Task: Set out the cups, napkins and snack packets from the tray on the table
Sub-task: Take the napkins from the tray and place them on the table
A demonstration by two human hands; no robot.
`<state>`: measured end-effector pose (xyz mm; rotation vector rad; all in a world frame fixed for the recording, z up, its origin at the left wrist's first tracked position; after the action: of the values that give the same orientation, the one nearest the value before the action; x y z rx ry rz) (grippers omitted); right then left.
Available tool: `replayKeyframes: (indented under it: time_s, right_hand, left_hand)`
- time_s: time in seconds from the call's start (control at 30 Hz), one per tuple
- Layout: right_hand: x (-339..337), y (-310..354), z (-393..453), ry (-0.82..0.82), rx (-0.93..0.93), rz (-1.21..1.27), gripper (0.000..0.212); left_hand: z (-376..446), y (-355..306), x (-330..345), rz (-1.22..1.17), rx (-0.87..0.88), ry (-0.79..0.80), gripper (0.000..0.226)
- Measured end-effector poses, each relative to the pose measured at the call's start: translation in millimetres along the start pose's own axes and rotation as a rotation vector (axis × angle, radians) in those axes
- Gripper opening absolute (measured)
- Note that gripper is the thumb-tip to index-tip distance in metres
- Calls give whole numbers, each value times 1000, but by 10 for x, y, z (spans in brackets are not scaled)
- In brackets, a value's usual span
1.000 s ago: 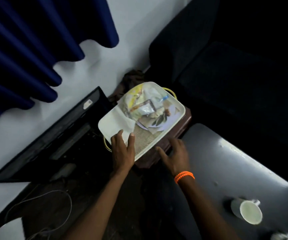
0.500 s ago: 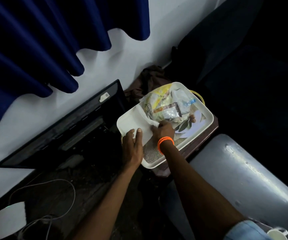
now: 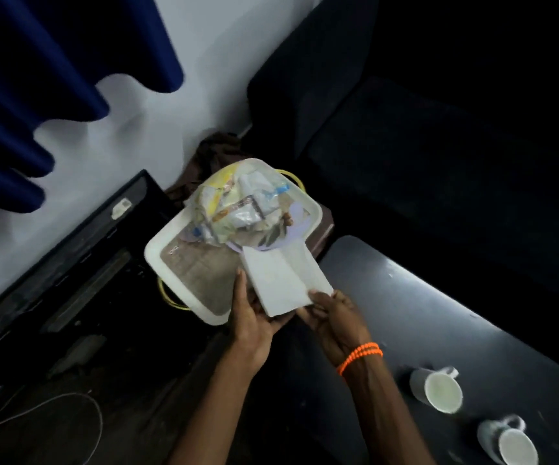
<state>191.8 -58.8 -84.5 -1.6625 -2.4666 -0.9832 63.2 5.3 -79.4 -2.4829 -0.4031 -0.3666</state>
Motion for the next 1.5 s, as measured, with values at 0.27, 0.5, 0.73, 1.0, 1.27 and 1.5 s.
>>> replayKeyframes:
  time_s: [0.27,0.5,0.73,1.0,1.27,1.5]
  right_hand:
    - [-1605,182,-756,-112,-141,9,33]
    - [-2962,253,-1384,-602,-374,-191,10]
    - [-4123,26,-2198,-1085,-529,-487,40]
    - [-4806,-142,-2578,-1204,-429,-384,39]
    - [-5037,205,-2609,-1230,-488,-352,31]
    - [-5103,113,-2561,-1192,-417,-423,32]
  left_hand:
    - [-486,1123,754,634,-137,186,48]
    - [-1100,2514,1163,905,-286,367,33]
    - [-1884,3770,1201,1160,-157,391,21]
    - [-2434,4489,1304,1442,90,657,7]
    - [-2493,4618,1502,1361,19,685,25]
    - [-2486,4709,1503,1421,-30,655,33]
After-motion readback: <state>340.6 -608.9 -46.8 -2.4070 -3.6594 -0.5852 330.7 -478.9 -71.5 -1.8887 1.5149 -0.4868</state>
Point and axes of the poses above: each hand's wrist, its own z-axis towards the middle knuckle, its own x-axis out of the palm, y = z × x, the point moved 2 cm from there along z, towards the middle knuckle, and after that the axes turned 3 degrees about -y, right-handed, at the moved point
